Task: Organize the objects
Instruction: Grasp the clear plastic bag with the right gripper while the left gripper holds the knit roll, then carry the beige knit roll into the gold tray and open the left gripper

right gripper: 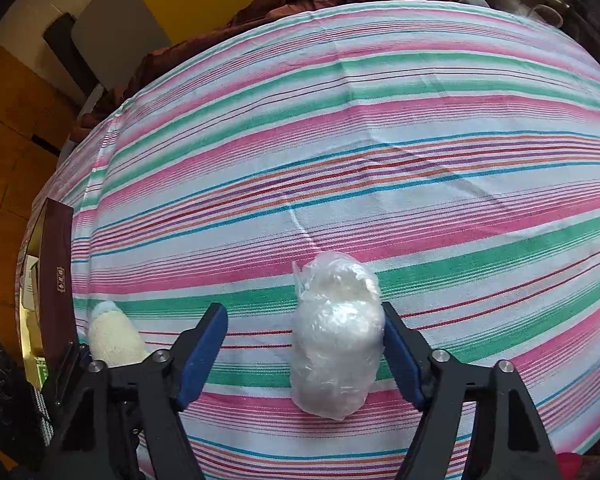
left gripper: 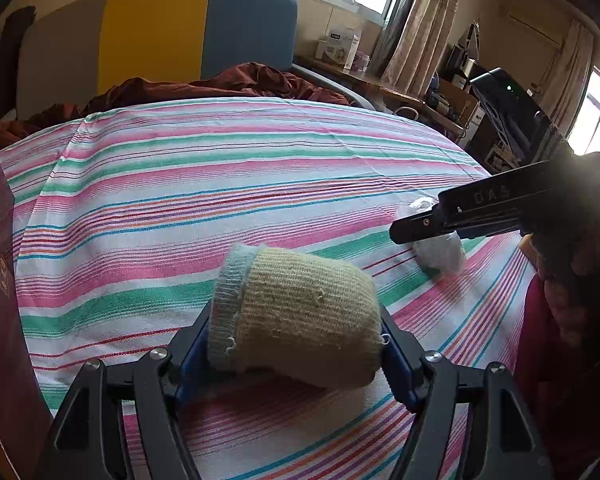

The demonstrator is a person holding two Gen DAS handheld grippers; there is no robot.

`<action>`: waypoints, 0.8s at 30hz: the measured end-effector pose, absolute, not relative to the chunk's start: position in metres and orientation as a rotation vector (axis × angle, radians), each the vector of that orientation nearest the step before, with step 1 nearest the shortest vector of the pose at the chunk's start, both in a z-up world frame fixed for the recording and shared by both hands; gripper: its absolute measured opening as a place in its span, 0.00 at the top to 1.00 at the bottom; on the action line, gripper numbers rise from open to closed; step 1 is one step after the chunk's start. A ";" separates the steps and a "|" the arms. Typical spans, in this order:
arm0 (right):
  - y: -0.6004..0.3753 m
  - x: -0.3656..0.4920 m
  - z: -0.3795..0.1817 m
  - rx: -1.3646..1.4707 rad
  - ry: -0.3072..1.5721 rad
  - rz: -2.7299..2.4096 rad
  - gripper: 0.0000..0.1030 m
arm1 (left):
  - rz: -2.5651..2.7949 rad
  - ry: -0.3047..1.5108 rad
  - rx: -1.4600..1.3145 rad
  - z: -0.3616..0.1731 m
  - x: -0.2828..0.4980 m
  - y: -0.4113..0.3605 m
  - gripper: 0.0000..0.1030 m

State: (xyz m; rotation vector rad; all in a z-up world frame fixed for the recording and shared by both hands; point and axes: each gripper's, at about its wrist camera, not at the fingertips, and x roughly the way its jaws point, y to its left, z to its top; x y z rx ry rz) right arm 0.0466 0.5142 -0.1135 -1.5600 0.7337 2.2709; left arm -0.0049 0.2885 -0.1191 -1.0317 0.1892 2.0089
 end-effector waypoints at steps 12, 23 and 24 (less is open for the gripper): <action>0.518 0.047 -0.111 -1.542 0.647 2.251 0.65 | 2.022 0.213 -1.021 -0.119 -0.001 0.291 0.29; 0.518 0.040 -0.114 -1.558 0.605 2.255 0.63 | 2.074 0.259 -1.054 -0.108 0.006 0.285 0.31; 0.518 0.039 -0.114 -1.558 0.597 2.256 0.63 | 2.081 0.259 -1.051 -0.105 0.006 0.284 0.31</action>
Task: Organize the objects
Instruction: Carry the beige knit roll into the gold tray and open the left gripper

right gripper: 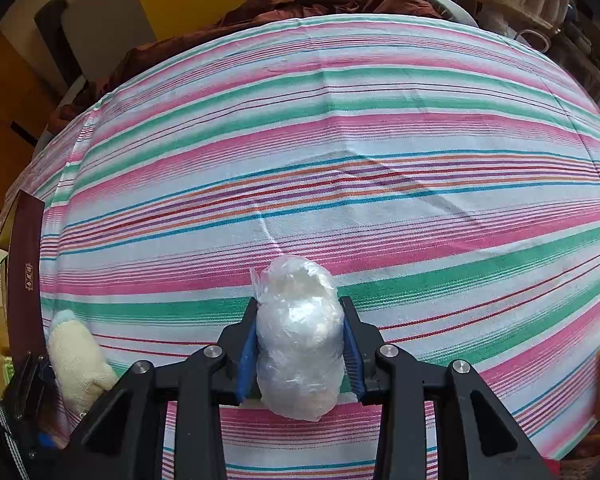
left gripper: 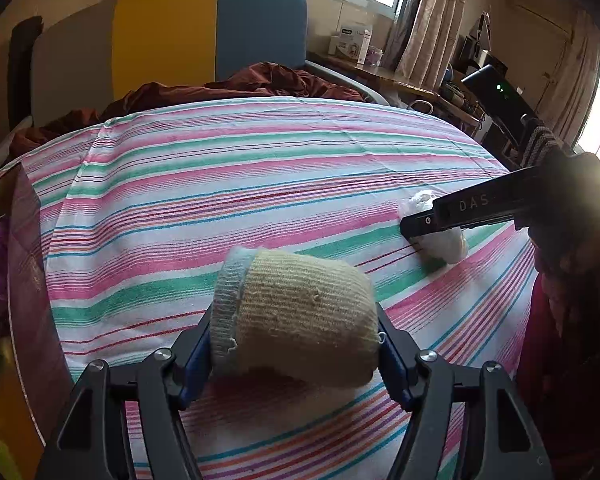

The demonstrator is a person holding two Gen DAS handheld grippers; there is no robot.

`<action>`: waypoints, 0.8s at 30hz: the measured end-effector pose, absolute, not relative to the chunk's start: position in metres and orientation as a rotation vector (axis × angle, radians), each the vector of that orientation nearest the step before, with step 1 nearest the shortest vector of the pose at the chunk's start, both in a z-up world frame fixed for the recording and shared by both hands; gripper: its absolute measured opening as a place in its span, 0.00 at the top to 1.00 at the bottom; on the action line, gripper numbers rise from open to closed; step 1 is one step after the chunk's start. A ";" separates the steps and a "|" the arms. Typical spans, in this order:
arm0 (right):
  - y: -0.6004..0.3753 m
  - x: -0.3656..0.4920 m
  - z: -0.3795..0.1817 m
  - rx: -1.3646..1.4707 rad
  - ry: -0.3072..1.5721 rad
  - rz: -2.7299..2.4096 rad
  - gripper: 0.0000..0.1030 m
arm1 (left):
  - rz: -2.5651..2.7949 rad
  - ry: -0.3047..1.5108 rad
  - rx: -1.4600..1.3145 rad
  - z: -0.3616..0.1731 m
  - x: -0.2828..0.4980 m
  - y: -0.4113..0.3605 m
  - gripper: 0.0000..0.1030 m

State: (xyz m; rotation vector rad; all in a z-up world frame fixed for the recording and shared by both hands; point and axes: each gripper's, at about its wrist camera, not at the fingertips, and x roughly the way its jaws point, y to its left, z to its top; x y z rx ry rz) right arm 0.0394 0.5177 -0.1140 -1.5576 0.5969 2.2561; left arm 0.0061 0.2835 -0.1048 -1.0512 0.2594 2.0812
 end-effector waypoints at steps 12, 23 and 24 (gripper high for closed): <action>0.514 0.042 -0.112 -1.553 0.532 2.267 0.63 | 2.186 0.215 -0.914 -0.045 0.014 0.250 0.31; 0.513 0.038 -0.113 -1.556 0.468 2.273 0.63 | 2.279 0.135 -0.917 -0.026 0.000 0.204 0.31; 0.512 0.039 -0.114 -1.556 0.462 2.273 0.63 | 2.286 0.127 -0.921 -0.026 -0.002 0.200 0.31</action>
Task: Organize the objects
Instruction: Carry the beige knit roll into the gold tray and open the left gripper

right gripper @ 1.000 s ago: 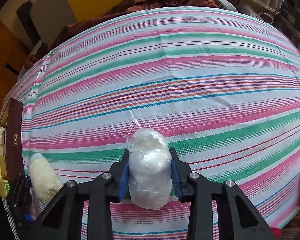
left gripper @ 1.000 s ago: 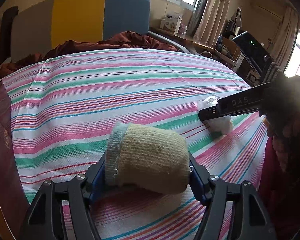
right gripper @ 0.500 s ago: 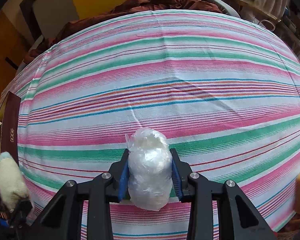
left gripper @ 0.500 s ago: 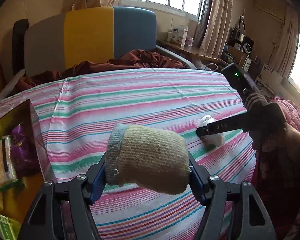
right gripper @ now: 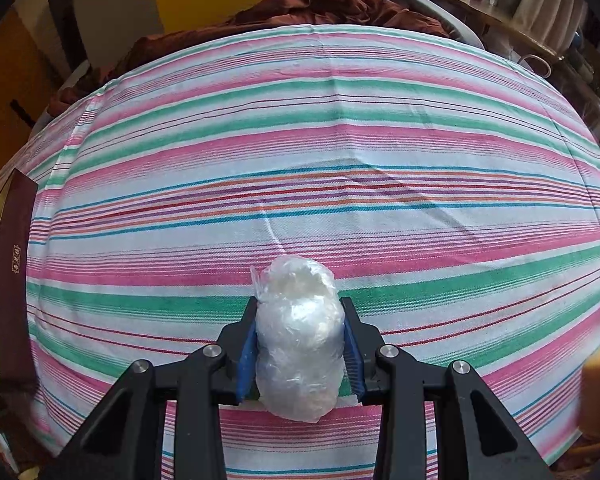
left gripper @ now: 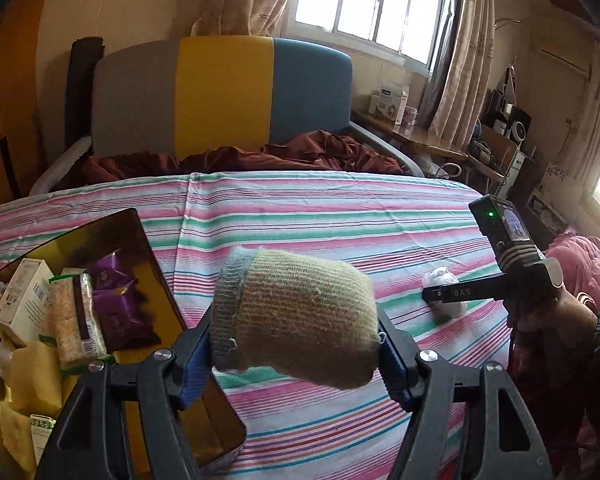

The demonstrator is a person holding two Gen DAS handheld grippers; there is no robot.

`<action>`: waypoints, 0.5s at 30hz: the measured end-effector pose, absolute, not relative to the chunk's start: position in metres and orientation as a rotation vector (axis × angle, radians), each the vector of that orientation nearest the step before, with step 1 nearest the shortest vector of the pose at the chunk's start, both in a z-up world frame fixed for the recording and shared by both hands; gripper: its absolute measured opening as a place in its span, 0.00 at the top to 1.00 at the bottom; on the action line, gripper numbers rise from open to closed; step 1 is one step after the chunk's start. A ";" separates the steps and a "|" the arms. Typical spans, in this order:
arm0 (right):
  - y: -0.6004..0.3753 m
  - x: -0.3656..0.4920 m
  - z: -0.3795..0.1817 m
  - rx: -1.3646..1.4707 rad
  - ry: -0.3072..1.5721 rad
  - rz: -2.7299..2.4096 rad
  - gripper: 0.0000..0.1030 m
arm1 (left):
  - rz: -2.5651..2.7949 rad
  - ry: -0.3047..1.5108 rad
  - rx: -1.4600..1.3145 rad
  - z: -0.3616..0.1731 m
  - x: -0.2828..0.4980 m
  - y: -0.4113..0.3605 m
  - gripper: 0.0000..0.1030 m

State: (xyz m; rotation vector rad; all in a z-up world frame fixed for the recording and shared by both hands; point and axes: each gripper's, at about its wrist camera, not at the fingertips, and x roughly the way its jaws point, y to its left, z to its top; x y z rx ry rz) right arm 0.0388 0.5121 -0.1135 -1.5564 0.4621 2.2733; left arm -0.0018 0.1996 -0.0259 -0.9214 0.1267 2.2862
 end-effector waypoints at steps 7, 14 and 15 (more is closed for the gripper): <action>0.505 0.037 -0.112 -1.564 0.354 2.273 0.63 | 2.328 0.036 -0.983 -0.032 -0.016 0.158 0.31; 0.499 0.038 -0.114 -1.565 0.328 2.275 0.63 | 2.427 -0.080 -1.037 -0.036 -0.029 0.088 0.31; 0.498 0.036 -0.115 -1.565 0.323 2.275 0.63 | 2.437 -0.104 -1.050 -0.037 -0.031 0.077 0.31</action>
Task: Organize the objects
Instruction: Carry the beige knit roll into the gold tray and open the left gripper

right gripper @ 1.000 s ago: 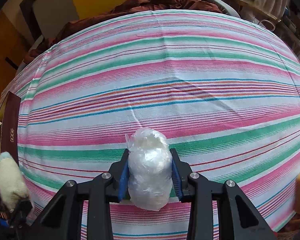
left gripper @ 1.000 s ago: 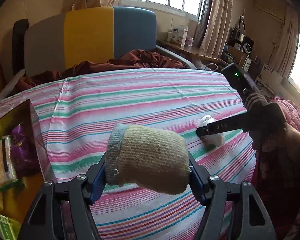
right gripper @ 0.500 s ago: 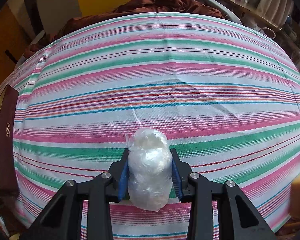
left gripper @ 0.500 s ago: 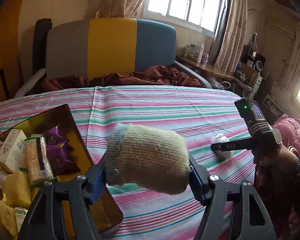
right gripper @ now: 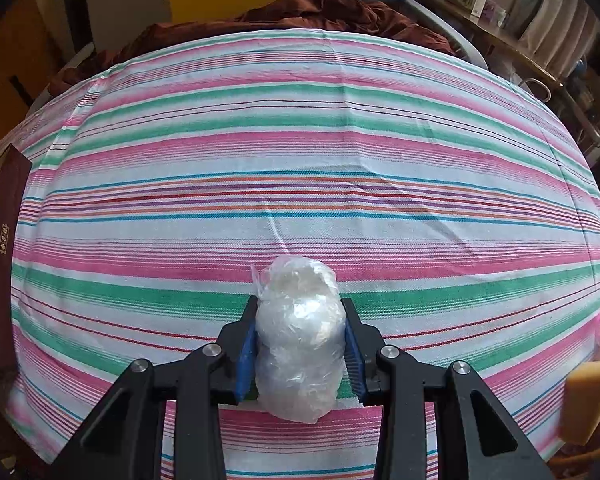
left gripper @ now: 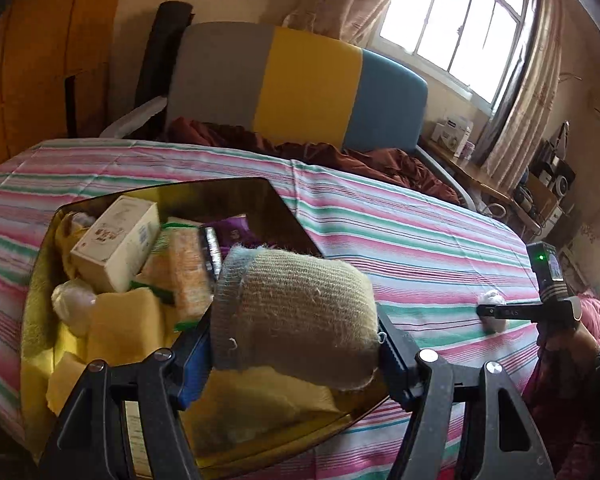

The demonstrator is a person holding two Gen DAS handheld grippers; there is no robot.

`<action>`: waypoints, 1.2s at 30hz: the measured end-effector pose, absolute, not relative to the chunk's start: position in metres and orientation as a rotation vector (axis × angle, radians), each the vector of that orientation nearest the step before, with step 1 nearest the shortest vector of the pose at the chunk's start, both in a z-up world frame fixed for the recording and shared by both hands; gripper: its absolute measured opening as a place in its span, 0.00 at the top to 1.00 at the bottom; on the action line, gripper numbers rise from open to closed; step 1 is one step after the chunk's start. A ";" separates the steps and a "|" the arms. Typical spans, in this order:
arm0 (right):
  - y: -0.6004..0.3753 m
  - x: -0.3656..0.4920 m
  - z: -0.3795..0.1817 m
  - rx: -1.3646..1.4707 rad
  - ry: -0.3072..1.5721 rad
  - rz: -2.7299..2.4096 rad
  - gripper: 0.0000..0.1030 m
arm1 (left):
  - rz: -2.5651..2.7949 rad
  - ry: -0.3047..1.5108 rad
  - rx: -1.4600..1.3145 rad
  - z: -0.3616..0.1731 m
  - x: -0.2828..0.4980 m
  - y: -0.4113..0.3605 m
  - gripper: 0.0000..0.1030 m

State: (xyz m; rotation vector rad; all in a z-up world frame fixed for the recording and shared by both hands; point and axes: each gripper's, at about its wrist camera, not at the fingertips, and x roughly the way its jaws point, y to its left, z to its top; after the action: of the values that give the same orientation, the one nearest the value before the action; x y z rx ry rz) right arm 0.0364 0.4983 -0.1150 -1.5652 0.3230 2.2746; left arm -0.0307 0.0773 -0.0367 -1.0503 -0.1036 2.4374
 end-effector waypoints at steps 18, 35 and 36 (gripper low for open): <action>0.483 0.025 -0.124 -1.569 0.261 2.277 0.62 | 2.366 -0.019 -1.256 -0.082 -0.032 0.065 0.30; 0.473 0.026 -0.116 -1.571 0.227 2.276 0.63 | 2.425 0.013 -1.216 -0.069 -0.026 0.055 0.28; 0.472 0.026 -0.116 -1.571 0.221 2.276 0.64 | 2.438 0.025 -1.208 -0.067 -0.025 0.055 0.28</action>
State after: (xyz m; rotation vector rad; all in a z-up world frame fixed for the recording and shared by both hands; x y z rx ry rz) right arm 0.0261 0.4721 -0.1160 -1.5711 0.2210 2.2761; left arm -0.0251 0.0550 -0.0666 -1.2081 0.0249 2.4376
